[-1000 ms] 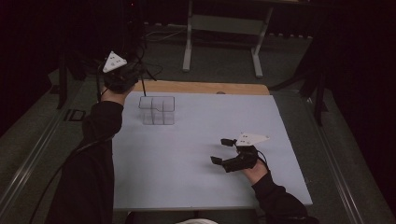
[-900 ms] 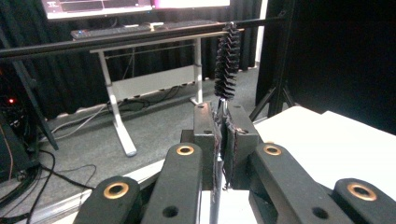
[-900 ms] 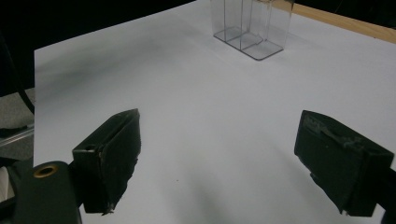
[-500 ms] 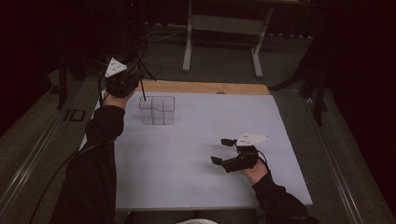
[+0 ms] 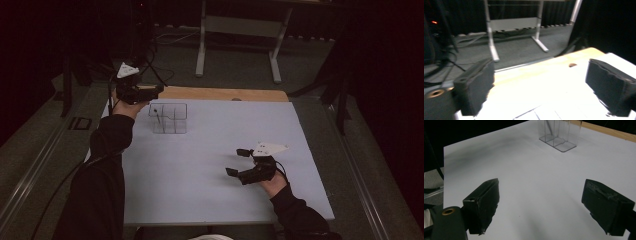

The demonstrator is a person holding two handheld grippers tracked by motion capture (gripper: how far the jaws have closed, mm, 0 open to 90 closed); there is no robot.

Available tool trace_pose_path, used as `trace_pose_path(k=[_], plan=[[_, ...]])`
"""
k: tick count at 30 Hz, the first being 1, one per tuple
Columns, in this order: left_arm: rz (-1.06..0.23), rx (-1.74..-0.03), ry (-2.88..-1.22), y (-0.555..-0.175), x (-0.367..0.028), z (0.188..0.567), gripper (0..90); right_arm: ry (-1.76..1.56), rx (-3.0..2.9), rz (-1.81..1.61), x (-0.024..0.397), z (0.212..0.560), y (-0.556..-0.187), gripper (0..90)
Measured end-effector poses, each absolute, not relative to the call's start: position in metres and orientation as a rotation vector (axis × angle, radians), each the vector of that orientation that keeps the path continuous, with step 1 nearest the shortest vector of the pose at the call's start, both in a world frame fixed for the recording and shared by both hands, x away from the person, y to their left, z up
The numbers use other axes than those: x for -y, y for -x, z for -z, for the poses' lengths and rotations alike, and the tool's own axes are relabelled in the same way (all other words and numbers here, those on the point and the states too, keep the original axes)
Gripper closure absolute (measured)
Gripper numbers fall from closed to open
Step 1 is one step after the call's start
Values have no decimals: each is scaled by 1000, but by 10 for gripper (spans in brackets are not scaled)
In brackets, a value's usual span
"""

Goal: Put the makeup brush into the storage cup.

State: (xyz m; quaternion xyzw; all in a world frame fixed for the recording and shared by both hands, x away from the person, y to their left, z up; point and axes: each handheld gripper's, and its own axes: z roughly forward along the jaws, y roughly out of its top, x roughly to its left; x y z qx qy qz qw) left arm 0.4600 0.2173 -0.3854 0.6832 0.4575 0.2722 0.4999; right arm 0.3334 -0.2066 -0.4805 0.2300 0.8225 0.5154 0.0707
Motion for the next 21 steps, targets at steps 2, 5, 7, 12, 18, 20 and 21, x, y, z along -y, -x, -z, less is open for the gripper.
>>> trace_pose_path(k=[2, 5, 7, 12, 18, 20, 21], plan=[[-641, -1090, -1664, -460, -217, 385, 12, -692, -2473, -1546, 207, 480, -334, 145], [-636, -1079, -1680, -458, -215, 385, 2, -692, -2471, -1546, 207, 480, -334, 145], [-641, -1074, -1681, -456, -213, 384, 3, -693, -2468, -1549, 207, 479, -333, 145], [-629, -1043, -1703, -452, -210, 380, 2, -692, -2467, -1546, 207, 479, -333, 145], [-611, -1026, -1695, -444, -211, 373, 2, -694, -2463, -1549, 208, 478, -333, 145], [-599, -1020, -1679, -440, -212, 371, 3, -690, -2463, -1545, 208, 478, -333, 145], [-599, -1020, -1679, -440, -212, 371, 2, -693, -2462, -1550, 208, 478, -333, 145]])
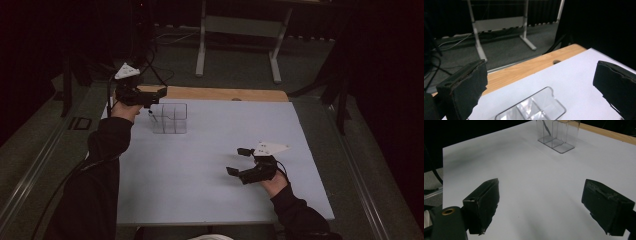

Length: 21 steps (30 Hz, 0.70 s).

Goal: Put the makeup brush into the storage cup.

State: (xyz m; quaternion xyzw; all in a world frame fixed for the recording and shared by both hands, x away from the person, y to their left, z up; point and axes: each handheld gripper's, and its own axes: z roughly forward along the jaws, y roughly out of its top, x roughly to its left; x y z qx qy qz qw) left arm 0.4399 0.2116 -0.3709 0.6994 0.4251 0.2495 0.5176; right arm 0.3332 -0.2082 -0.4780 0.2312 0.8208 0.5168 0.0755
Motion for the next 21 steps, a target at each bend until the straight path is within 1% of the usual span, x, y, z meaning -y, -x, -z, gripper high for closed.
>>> trace_pose_path(k=[3, 18, 21], plan=[[-558, -1000, -1646, -432, -213, 366, 2, -697, -2460, -1549, 209, 478, -333, 145], [-553, -927, -1704, -400, -211, 356, 3, -689, -2460, -1541, 206, 477, -333, 145], [-541, -890, -1702, -385, -210, 354, 3, -688, -2460, -1543, 206, 477, -333, 145]])
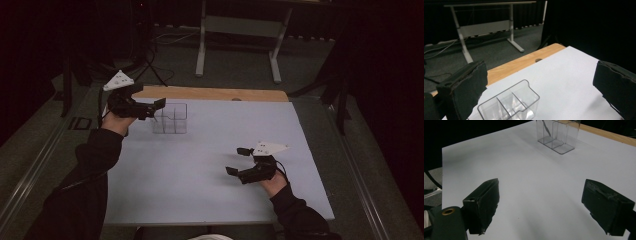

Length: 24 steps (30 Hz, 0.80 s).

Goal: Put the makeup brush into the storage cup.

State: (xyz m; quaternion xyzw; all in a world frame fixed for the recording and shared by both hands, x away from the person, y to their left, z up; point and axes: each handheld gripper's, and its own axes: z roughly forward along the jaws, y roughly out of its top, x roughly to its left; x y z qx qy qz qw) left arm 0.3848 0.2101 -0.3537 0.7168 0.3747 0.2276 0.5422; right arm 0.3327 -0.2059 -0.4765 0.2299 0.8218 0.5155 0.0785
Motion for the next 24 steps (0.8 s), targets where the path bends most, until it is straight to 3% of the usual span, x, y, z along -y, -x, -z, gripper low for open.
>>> trace_pose_path(k=[24], plan=[[-440, -653, -1753, -313, -178, 380, 3, -667, -2442, -1544, 207, 473, -330, 144]])
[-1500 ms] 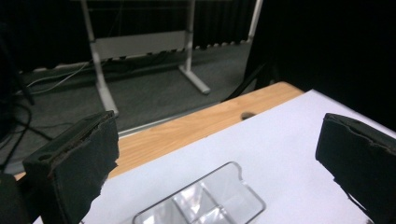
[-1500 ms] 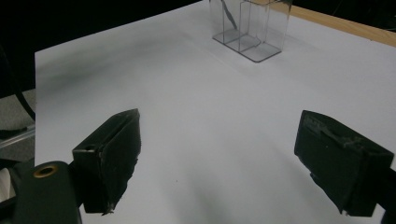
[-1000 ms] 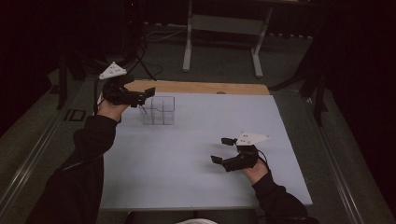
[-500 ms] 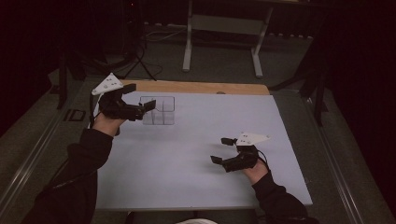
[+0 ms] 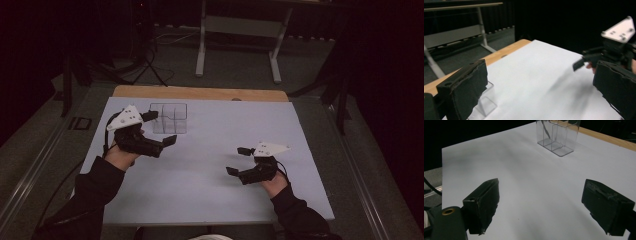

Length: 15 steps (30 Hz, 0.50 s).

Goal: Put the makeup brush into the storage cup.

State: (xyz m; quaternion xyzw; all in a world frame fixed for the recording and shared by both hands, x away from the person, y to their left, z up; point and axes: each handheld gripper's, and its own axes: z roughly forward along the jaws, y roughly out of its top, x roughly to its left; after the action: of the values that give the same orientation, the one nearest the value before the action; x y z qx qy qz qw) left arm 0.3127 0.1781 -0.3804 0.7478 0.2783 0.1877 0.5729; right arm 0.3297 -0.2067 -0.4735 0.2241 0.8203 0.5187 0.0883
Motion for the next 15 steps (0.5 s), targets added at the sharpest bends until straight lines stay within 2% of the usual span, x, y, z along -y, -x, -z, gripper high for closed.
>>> trace_pose_path(k=[15], plan=[[-371, -591, -1786, -288, -164, 411, 3, -669, -2435, -1547, 207, 473, -329, 145]])
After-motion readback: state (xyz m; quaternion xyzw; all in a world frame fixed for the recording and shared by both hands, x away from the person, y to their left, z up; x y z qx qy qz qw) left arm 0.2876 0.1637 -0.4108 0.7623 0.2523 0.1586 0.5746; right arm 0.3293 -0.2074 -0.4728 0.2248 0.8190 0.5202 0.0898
